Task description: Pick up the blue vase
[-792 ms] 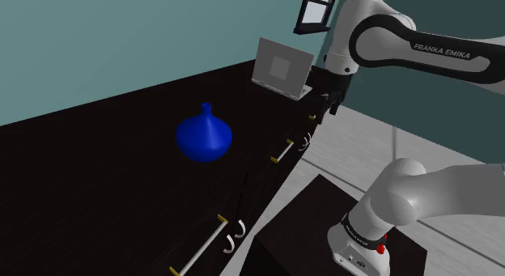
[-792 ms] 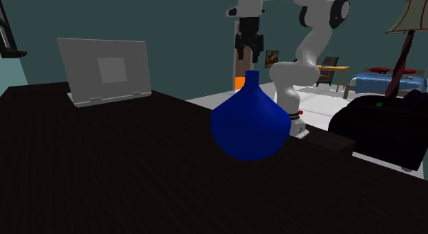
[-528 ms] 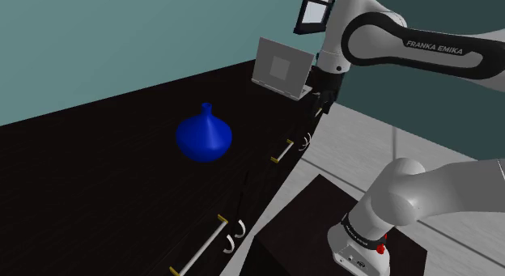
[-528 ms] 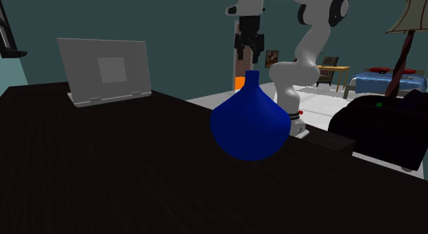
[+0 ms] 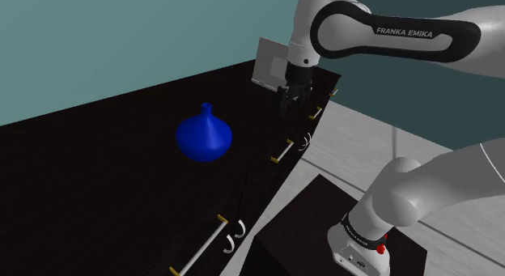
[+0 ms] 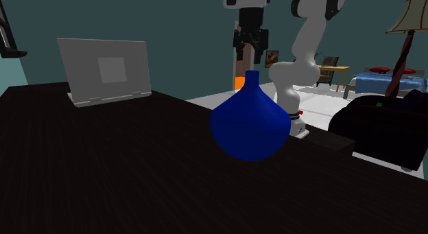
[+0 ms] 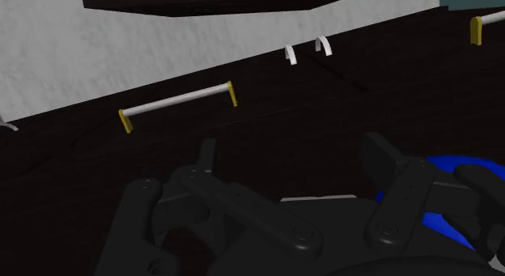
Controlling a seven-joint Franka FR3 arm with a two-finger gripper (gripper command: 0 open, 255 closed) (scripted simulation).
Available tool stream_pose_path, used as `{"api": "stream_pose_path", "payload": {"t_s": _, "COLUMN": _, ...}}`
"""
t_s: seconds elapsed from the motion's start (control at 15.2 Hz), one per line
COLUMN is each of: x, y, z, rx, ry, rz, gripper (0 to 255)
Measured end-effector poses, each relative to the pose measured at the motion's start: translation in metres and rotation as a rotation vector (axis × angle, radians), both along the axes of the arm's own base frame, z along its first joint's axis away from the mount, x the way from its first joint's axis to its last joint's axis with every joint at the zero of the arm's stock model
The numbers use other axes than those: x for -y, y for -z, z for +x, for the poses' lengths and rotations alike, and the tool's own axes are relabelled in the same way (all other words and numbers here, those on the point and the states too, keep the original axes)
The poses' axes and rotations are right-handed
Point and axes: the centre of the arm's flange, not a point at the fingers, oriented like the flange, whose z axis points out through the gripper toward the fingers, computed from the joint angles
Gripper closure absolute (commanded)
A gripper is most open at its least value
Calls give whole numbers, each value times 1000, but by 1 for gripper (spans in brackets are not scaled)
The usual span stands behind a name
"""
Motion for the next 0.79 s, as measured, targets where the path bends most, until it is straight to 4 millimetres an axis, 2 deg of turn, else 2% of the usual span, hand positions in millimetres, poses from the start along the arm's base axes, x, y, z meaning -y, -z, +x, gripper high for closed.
{"api": "stream_pose_path", "payload": {"t_s": 0.46, "x": -67, "y": 0, "z": 54, "rx": 35, "ry": -11, "rz": 20, "gripper": 0}}
{"api": "stream_pose_path", "payload": {"t_s": 0.79, "x": -116, "y": -9, "z": 93, "rx": 60, "ry": -19, "rz": 34, "gripper": 0}}
